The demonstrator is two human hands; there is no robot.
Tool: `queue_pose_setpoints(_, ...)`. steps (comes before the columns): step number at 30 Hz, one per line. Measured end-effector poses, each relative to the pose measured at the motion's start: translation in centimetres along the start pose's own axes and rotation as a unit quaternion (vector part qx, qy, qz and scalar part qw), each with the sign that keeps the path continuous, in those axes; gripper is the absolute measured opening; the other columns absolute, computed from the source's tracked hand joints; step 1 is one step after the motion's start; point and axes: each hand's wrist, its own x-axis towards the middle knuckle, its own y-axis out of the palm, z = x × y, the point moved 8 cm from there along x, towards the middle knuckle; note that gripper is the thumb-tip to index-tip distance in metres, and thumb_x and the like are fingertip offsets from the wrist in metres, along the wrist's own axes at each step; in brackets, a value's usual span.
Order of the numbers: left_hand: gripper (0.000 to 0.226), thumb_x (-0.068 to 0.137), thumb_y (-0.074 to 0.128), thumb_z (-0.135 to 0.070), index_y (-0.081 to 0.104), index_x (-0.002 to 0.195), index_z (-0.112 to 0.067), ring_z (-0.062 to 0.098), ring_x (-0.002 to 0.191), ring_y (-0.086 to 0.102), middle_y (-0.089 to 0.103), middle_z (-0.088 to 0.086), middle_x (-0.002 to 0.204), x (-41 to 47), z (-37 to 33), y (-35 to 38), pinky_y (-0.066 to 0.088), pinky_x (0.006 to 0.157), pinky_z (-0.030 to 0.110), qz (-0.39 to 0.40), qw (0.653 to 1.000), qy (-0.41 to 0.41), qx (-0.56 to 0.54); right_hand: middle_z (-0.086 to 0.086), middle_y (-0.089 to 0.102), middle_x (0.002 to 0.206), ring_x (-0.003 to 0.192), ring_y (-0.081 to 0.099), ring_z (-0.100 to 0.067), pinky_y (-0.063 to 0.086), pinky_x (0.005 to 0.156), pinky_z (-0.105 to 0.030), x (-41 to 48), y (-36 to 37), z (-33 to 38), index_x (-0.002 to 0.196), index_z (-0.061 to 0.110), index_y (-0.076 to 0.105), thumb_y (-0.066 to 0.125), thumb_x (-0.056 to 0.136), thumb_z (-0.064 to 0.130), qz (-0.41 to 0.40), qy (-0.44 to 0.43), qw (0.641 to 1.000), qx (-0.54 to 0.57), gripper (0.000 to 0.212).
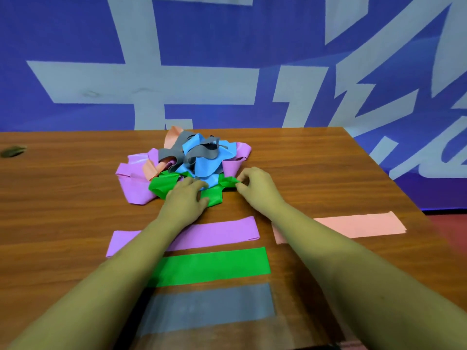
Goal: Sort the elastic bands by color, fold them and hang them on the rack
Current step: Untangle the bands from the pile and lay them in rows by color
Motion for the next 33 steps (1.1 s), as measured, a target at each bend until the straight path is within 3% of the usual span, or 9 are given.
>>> queue_pose_setpoints(5, 0.033, 0.088, 0.061, -0.014, 0.061, 0.12, -0.01, 0.029, 0.109, 0.058, 0.065, 0.012, 0.115, -0.2, -0.5, -1.7, 0.043, 0.093, 0.035, -0.036, 0.996, -0.024, -0.08, 0.002, 0.055, 0.084, 0.072, 0.052, -0.01, 0.041, 0.067, -0.026, -0.5, -4.7, 4.0, 0.074, 0.016, 0.06, 0.07, 0.077, 0.011, -0.025, -0.018, 0.992, 0.121, 0.012)
queue_pose_setpoints(9, 0.026, 0.089, 0.053, -0.008, 0.061, 0.114, -0.009, 0.029, 0.095, 0.062, 0.068, 0.012, 0.105, -1.2, -1.8, -5.5, 0.043, 0.08, 0.033, -0.145, 0.978, -0.03, -0.147, -0.001, 0.061, 0.069, 0.064, 0.054, -0.015, 0.048, 0.063, -0.034, -0.9, -8.9, 6.7, 0.069, 0.018, 0.055, 0.064, 0.077, 0.005, -0.07, -0.031, 0.974, 0.211, 0.017)
queue_pose_setpoints(13, 0.031, 0.094, 0.055, -0.031, 0.06, 0.122, -0.02, 0.011, 0.112, 0.057, 0.063, -0.003, 0.122, -1.7, -5.5, -8.3, 0.04, 0.094, 0.025, -0.148, 0.951, 0.031, -0.27, 0.008, 0.05, 0.049, 0.049, 0.047, -0.009, 0.048, 0.05, -0.029, -1.6, -11.7, 9.0, 0.069, 0.015, 0.051, 0.058, 0.078, 0.008, -0.081, -0.022, 0.95, 0.301, 0.013)
queue_pose_setpoints(16, 0.045, 0.087, 0.052, -0.056, 0.05, 0.129, -0.039, 0.001, 0.126, 0.048, 0.055, -0.012, 0.132, -1.9, -7.6, -10.1, 0.037, 0.105, 0.025, -0.126, 0.915, 0.074, -0.377, -0.014, 0.05, 0.06, 0.06, 0.049, -0.02, 0.053, 0.055, -0.046, -2.1, -13.3, 10.4, 0.071, 0.015, 0.051, 0.055, 0.075, 0.014, -0.087, -0.017, 0.939, 0.331, 0.005)
queue_pose_setpoints(18, 0.041, 0.089, 0.063, -0.047, 0.053, 0.128, -0.037, -0.003, 0.126, 0.046, 0.055, -0.016, 0.132, -2.1, -9.1, -10.6, 0.04, 0.104, 0.027, -0.093, 0.924, 0.118, -0.353, -0.018, 0.047, 0.068, 0.061, 0.052, -0.02, 0.055, 0.053, -0.04, -2.7, -14.2, 11.1, 0.077, 0.01, 0.052, 0.053, 0.084, 0.003, -0.084, -0.018, 0.93, 0.356, 0.01)
queue_pose_setpoints(21, 0.033, 0.086, 0.069, -0.033, 0.064, 0.117, -0.021, 0.005, 0.115, 0.057, 0.065, -0.01, 0.118, -2.2, -9.9, -10.7, 0.044, 0.102, 0.03, -0.075, 0.929, 0.152, -0.328, -0.02, 0.046, 0.072, 0.055, 0.053, -0.014, 0.053, 0.049, -0.026, -3.8, -15.6, 12.4, 0.086, 0.004, 0.053, 0.049, 0.089, -0.005, -0.084, -0.029, 0.917, 0.388, 0.01)
queue_pose_setpoints(27, 0.011, 0.076, 0.068, -0.026, 0.063, 0.082, -0.018, 0.002, 0.069, 0.053, 0.061, -0.018, 0.069, -3.0, -7.2, -9.6, 0.043, 0.07, 0.031, -0.015, 0.951, 0.052, -0.304, -0.016, 0.051, 0.075, 0.073, 0.052, -0.023, 0.056, 0.068, -0.054, -4.3, -18.3, 11.6, 0.076, 0.014, 0.057, 0.057, 0.075, 0.019, -0.142, 0.008, 0.91, 0.39, 0.005)
queue_pose_setpoints(30, 0.013, 0.071, 0.064, -0.028, 0.056, 0.08, -0.022, 0.012, 0.069, 0.054, 0.063, -0.006, 0.072, -4.4, -5.8, -9.5, 0.047, 0.068, 0.036, -0.008, 0.954, 0.021, -0.299, -0.011, 0.058, 0.073, 0.074, 0.057, -0.025, 0.056, 0.073, -0.061, -4.8, -19.2, 10.1, 0.069, 0.019, 0.057, 0.056, 0.076, 0.017, -0.179, 0.048, 0.908, 0.375, 0.007)
queue_pose_setpoints(33, 0.015, 0.081, 0.063, -0.005, 0.065, 0.089, -0.018, 0.015, 0.073, 0.062, 0.07, 0.005, 0.08, -5.4, -4.7, -9.7, 0.05, 0.074, 0.035, -0.009, 0.958, -0.002, -0.286, -0.01, 0.058, 0.077, 0.077, 0.063, -0.026, 0.06, 0.067, -0.055, -5.3, -19.7, 8.4, 0.072, 0.015, 0.054, 0.053, 0.085, 0.008, -0.211, 0.086, 0.889, 0.399, 0.016)
